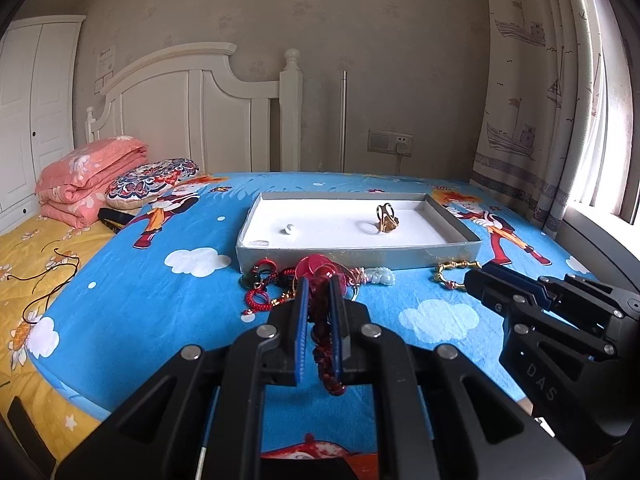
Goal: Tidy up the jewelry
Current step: 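Carry bracelet with left tool into the tray while right tool places the pearl earring there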
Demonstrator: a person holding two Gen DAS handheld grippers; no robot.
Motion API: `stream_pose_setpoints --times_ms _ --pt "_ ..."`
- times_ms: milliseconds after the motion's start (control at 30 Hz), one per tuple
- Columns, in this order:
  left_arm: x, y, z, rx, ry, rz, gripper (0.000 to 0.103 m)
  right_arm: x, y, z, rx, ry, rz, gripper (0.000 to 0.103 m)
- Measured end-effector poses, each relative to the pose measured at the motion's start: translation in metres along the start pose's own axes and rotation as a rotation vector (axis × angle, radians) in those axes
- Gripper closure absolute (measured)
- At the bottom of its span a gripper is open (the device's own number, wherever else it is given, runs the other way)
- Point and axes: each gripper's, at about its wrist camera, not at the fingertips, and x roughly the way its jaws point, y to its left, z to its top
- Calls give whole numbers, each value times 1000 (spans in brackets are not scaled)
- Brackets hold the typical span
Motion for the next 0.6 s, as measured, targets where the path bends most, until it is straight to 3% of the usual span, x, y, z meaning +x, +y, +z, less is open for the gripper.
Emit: stream_pose_setpoints --times_ms 300,600 --pt "14 2 12 -34 -1 -10 93 9 -6 12 31 -6 -2 89" --pt "34 -7 66 -17 -63 -38 93 32 -27 48 68 -28 -25 89"
